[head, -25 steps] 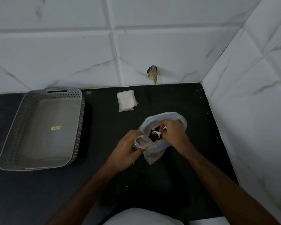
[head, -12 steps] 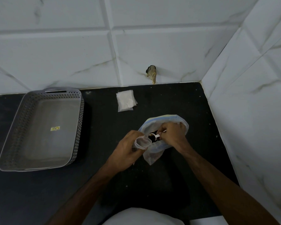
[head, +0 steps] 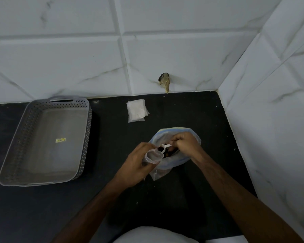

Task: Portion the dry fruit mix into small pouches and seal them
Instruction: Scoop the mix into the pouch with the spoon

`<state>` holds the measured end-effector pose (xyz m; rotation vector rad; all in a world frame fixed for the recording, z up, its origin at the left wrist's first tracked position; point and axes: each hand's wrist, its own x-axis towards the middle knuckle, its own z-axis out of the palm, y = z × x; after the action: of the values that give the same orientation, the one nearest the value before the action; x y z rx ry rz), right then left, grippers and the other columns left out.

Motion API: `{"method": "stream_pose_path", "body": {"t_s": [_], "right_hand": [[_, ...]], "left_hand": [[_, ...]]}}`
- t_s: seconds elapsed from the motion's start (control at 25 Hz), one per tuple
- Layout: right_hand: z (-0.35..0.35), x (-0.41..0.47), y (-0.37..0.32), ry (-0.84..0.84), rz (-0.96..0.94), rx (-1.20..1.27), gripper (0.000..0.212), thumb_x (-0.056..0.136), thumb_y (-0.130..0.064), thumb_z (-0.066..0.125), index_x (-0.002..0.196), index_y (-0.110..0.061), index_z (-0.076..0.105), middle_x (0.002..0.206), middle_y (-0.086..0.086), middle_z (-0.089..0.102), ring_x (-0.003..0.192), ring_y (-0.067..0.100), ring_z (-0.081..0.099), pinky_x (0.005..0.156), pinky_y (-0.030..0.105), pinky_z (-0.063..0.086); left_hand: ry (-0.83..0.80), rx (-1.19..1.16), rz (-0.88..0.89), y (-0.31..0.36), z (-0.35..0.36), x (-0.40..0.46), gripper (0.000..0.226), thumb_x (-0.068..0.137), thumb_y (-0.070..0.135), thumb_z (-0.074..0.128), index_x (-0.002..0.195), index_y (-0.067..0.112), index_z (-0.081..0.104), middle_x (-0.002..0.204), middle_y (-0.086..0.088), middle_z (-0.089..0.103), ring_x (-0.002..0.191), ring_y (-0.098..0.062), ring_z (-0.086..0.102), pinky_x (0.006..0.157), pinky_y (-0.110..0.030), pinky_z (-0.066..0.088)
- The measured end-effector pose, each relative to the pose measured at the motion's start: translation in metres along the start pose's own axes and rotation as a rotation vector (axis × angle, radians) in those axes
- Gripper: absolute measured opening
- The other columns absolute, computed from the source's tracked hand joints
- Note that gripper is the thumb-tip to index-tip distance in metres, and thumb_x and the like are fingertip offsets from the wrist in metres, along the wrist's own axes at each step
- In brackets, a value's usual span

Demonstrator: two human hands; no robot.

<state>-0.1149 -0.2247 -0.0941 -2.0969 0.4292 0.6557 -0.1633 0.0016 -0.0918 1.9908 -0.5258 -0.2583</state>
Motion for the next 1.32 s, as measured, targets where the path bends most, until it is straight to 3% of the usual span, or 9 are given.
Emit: {"method": "stream_pose_path", "body": {"t_s": [0.16, 0.32, 0.44, 0.6, 0.84, 1.0, 1.12, 1.2, 1.32], "right_hand": [[-0.014, -0.012, -0.002, -0.035, 0.006, 0.068, 0.014, 0.098, -0.010, 0.060, 0.098, -0.014, 0.074, 0.094, 0.002, 0.075, 0.100, 0.015, 0.069, 0.101, 0.038, 0.048], [-0.036, -0.032, 0.004, -0.036, -0.019, 0.202, 0.017, 0.096, -0.009, 0.063, 0.097, -0.018, 0.078, 0.092, 0.002, 0.077, 0.096, 0.018, 0.072, 0.092, 0.036, 0.055], [-0.051, -0.057, -0.004, -0.025, -0.120, 0.340, 0.019, 0.096, -0.005, 0.062, 0.100, -0.015, 0.078, 0.090, 0.005, 0.077, 0.094, 0.020, 0.073, 0.079, 0.029, 0.054], [-0.053, -0.089, -0.027, -0.028, -0.336, 0.381, 0.018, 0.095, -0.003, 0.063, 0.101, -0.011, 0.078, 0.085, 0.003, 0.076, 0.082, 0.014, 0.072, 0.076, 0.022, 0.056], [-0.020, -0.109, -0.049, 0.060, -0.589, -0.092, 0.017, 0.096, -0.009, 0.065, 0.096, -0.022, 0.077, 0.076, -0.014, 0.071, 0.085, -0.003, 0.066, 0.078, 0.008, 0.046], [-0.005, -0.100, -0.040, 0.211, -0.870, -0.412, 0.019, 0.090, -0.005, 0.066, 0.099, -0.016, 0.078, 0.092, -0.002, 0.072, 0.092, 0.015, 0.063, 0.083, 0.033, 0.050], [-0.001, -0.095, -0.030, 0.307, -1.092, -0.741, 0.018, 0.076, -0.008, 0.072, 0.091, -0.015, 0.077, 0.087, -0.002, 0.073, 0.080, 0.019, 0.065, 0.071, 0.034, 0.055], [0.001, -0.094, -0.024, 0.322, -1.191, -0.925, 0.019, 0.085, -0.015, 0.060, 0.094, -0.016, 0.076, 0.089, -0.002, 0.074, 0.078, 0.017, 0.064, 0.069, 0.033, 0.056], [0.004, -0.093, -0.016, 0.374, -1.190, -0.792, 0.025, 0.094, -0.018, 0.053, 0.099, -0.016, 0.077, 0.093, -0.005, 0.075, 0.083, 0.013, 0.063, 0.073, 0.029, 0.054]], "left_hand": [[0.003, -0.002, -0.014, -0.001, -0.003, -0.001, 0.031, 0.093, 0.020, 0.072, 0.122, 0.017, 0.062, 0.121, 0.007, 0.059, 0.116, -0.008, 0.059, 0.093, -0.018, 0.049], [0.004, -0.025, -0.048, 0.000, -0.003, -0.002, 0.026, 0.095, 0.022, 0.070, 0.120, 0.022, 0.062, 0.118, 0.010, 0.059, 0.112, -0.011, 0.061, 0.090, -0.026, 0.053], [0.018, -0.061, -0.090, 0.001, -0.001, -0.003, 0.023, 0.096, 0.023, 0.068, 0.118, 0.024, 0.062, 0.115, 0.010, 0.061, 0.110, -0.013, 0.062, 0.089, -0.033, 0.054], [0.019, -0.102, -0.134, 0.003, 0.000, -0.002, 0.020, 0.096, 0.028, 0.067, 0.114, 0.023, 0.060, 0.110, 0.009, 0.061, 0.104, -0.016, 0.064, 0.084, -0.039, 0.055], [0.041, -0.117, -0.148, 0.005, 0.000, -0.001, 0.024, 0.094, 0.036, 0.065, 0.107, 0.019, 0.054, 0.100, 0.006, 0.059, 0.092, -0.018, 0.063, 0.077, -0.048, 0.054], [0.051, -0.136, -0.157, 0.005, 0.001, -0.003, 0.024, 0.095, 0.031, 0.066, 0.108, 0.019, 0.051, 0.100, 0.006, 0.061, 0.092, -0.018, 0.064, 0.076, -0.044, 0.056], [0.060, -0.146, -0.161, 0.005, 0.001, -0.003, 0.025, 0.096, 0.025, 0.068, 0.112, 0.020, 0.050, 0.104, 0.012, 0.062, 0.094, -0.011, 0.065, 0.076, -0.028, 0.054], [0.063, -0.150, -0.153, 0.007, 0.001, -0.002, 0.025, 0.097, 0.021, 0.067, 0.114, 0.020, 0.050, 0.106, 0.018, 0.061, 0.097, -0.007, 0.064, 0.077, -0.021, 0.052], [0.067, -0.148, -0.149, 0.008, 0.001, -0.002, 0.025, 0.097, 0.022, 0.067, 0.115, 0.020, 0.049, 0.106, 0.018, 0.061, 0.098, -0.009, 0.064, 0.079, -0.028, 0.054]]}}
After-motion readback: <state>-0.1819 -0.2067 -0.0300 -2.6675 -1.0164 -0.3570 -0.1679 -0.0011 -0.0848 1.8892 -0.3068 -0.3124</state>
